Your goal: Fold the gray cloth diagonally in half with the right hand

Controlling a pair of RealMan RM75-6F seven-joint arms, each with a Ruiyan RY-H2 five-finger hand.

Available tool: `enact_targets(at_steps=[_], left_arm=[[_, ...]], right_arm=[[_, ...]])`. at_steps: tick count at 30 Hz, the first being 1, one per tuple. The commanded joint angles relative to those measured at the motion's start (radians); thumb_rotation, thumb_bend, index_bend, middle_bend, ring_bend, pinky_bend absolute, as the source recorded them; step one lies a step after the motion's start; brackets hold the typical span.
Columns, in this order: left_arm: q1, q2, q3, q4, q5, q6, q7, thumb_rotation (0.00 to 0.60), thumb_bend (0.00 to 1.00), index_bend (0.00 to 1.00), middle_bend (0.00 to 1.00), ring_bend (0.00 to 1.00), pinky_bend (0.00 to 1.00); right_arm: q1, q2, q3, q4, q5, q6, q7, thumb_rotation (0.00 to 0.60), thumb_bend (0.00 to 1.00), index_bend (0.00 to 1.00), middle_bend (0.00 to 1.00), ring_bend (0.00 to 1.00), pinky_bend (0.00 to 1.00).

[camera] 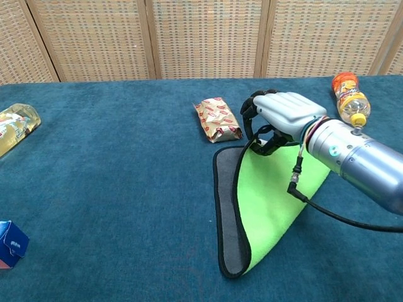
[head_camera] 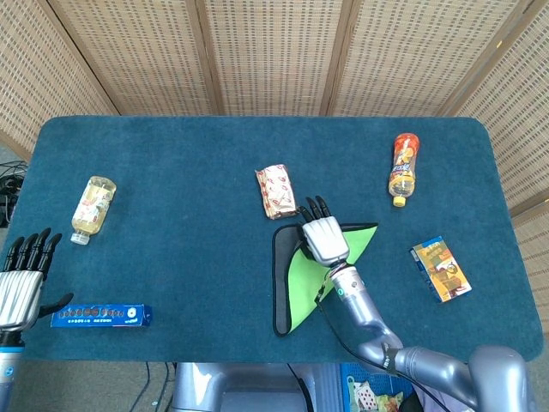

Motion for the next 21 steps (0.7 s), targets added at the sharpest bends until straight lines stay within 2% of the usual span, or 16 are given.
enact_targets(at_steps=[1,21], left_arm=[[0.0,0.0,0.0,0.001,-0.001,-0.001,-0.002,0.6,0.16,0.0,0.0,0.0,0.0],[-0.006,-0.002,0.001,0.008,-0.012,-0.017,-0.013,0.6,0.16,0.0,0.0,0.0,0.0]], right_arm=[[0.009,-0.009,0.005,0.012,0.01,-0.008,0.001,0.6,0.49,0.69,0.21,0.0,0.0],[0.073,-0.059,0.034,0.113,0.053,-0.038,0.011,0.6,0.49,0.69,0.21,0.0,0.0]])
